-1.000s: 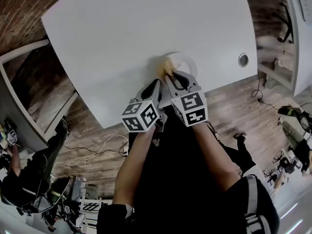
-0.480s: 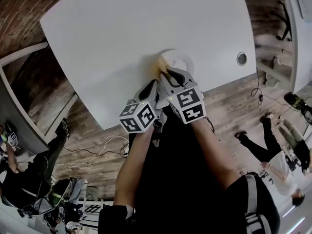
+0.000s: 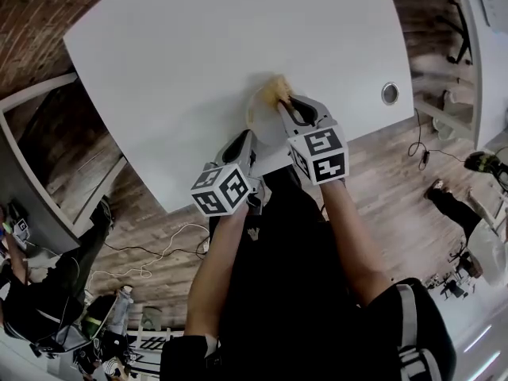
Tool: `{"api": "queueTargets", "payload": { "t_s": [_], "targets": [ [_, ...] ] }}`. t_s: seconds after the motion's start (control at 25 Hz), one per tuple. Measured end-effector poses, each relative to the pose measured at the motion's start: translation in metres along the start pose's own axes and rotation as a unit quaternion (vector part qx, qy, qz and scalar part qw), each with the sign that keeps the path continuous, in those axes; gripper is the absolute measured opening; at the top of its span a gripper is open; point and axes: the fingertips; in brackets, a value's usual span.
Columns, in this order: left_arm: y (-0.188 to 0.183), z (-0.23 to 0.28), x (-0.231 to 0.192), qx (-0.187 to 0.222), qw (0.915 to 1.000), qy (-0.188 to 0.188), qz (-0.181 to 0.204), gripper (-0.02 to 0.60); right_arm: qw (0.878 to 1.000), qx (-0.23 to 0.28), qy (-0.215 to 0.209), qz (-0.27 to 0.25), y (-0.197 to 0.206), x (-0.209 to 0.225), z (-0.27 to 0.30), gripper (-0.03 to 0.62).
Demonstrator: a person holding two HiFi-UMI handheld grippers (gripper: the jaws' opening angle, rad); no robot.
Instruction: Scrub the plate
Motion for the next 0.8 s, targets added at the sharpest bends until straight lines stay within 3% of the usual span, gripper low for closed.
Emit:
{"api": "queueTargets", "payload": {
  "t_s": [0.48, 0.8],
  "targets": [
    [-0.002, -0.001, -0.002, 0.001, 0.9999, -0.006, 0.010, 0.023, 0.998, 0.025, 0.050, 0.030, 0.002, 0.041, -0.037, 0.044],
    [-0.004, -0.010, 0.005, 0.016, 0.9997, -0.007, 0.018, 0.025, 0.996, 0.049, 0.051, 0.048, 0.009, 0.040, -0.064, 0.044]
  ]
}}
Point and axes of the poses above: the fingertips, and each gripper's own axes: z forward along the fingers, x to its right, y out of its underside, and after that the axes turned 7 degrees about -y, right-handed
